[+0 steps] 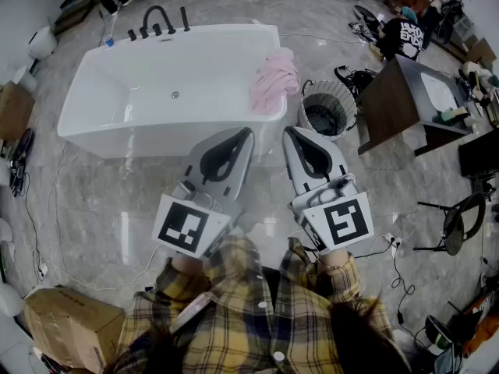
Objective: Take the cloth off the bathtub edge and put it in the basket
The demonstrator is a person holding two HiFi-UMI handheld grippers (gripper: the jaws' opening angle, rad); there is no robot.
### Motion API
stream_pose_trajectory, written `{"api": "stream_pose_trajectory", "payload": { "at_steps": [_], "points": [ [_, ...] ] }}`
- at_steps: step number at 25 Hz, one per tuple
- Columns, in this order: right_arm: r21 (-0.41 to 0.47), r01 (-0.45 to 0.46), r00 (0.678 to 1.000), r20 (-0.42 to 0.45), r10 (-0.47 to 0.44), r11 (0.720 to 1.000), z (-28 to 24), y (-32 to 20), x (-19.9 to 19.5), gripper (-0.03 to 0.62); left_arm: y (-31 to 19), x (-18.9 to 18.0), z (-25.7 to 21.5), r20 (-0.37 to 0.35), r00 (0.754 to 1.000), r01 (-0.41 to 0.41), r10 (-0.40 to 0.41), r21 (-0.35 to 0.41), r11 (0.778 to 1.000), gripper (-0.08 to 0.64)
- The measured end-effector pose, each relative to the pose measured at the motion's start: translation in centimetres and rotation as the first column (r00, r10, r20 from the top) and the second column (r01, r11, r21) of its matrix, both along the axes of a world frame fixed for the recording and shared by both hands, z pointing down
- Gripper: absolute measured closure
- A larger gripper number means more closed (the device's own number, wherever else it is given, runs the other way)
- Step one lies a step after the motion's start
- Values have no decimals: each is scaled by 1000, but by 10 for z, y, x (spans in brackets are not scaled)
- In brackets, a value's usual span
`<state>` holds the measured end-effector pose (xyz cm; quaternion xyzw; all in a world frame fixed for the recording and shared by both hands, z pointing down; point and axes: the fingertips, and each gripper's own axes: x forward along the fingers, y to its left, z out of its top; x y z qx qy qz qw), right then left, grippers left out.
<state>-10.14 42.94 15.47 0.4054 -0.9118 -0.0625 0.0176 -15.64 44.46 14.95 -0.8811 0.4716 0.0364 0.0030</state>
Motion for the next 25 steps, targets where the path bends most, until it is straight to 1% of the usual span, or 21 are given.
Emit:
{"api": "stream_pose_trajectory", "payload": {
  "at_steps": [7,11,15,18,21,25],
  "points": [
    [12,-28,1000,9,28,1000,-3,-8,16,577,-7,7,-2,-5,1000,13,-13,2,1000,543],
    [9,-25,1000,16,25,1000,-1,-11,23,577,-8,9,-2,-9,1000,27,-27,4,1000,543],
    [14,-14,1000,11,14,1000,1,-12,29,577,-10,8,1,2,998,55,-55,9,998,543],
    [13,-6,1000,8,6,1000,3,-13,34,577,-13,2,-3,-6,996,87,-87,14,996,543],
    [6,-1,1000,14,1,1000,7,-18,36,577,-18,-9,-5,6,993,120,-120,49,992,543],
    [-7,11,1000,21,-10,1000,11,-30,31,577,-30,-14,-2,5,991,131,-131,52,990,543]
  ]
}}
